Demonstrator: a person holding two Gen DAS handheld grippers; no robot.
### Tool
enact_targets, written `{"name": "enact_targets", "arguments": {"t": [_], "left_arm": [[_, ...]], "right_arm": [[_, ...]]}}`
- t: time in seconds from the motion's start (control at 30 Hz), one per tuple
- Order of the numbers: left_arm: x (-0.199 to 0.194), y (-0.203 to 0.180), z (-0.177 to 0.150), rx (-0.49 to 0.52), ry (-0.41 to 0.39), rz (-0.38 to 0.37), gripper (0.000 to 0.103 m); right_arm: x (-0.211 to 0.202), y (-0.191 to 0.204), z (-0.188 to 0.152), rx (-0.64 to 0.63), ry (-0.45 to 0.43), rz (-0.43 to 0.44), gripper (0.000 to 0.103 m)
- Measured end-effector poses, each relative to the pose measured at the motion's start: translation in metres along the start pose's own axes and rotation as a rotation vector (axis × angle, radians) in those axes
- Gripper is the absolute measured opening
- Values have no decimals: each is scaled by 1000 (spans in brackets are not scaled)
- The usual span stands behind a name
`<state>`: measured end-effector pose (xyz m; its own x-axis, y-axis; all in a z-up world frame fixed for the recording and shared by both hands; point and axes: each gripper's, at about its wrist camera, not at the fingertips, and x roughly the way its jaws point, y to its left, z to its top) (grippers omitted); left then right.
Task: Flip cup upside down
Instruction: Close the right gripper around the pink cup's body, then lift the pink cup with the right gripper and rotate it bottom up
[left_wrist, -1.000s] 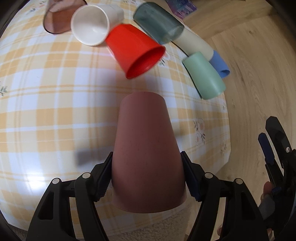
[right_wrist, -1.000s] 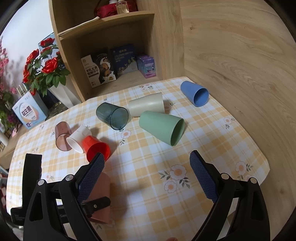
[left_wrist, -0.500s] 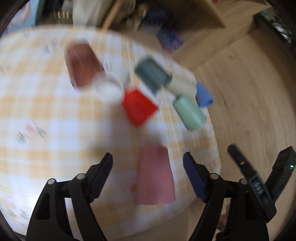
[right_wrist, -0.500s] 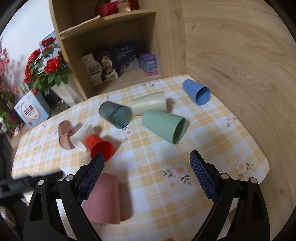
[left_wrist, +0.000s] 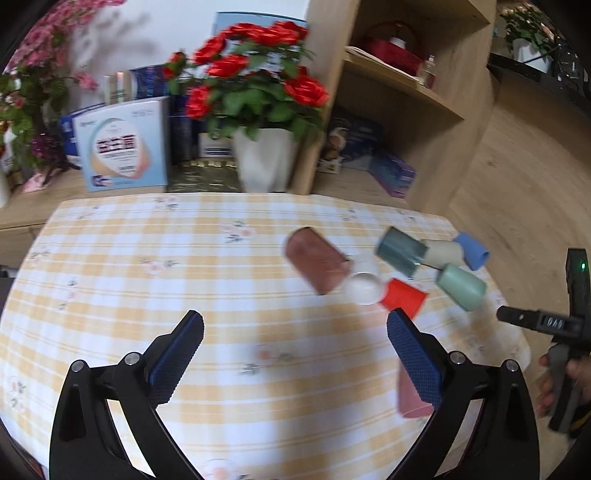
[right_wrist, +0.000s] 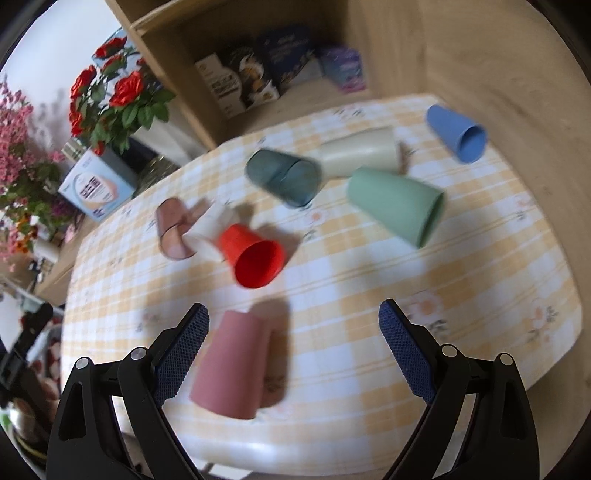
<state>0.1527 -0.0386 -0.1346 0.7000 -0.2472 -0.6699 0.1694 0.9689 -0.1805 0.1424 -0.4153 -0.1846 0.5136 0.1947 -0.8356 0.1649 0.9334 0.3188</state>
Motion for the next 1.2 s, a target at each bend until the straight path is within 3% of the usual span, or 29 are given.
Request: {"name": "enact_targets", "arguments": {"t": [0.13,0.47,0.87,0.97,1.07,1.2], "left_arm": [[-11,28,-10,-18,-29,52,97],[-42,77,-26,-62,-124,123,97],[-38,108,-49,-141,-69,176,97],[-34,108,-53,-142,-52,176,97],[-32,106,-54,-142,-44,169,97],[-30,104,-56,-143,-38,160,97]], "right_arm": [[22,21,3,-5,89,48,90],[82,54,-3,53,283,37,90],[128,66,-11,65,370,-17,90],[135,67,-12,64,388,-23,72],[142,66,-14,69,403,-27,71],[145,65,-16,74,409,-16,59]]}}
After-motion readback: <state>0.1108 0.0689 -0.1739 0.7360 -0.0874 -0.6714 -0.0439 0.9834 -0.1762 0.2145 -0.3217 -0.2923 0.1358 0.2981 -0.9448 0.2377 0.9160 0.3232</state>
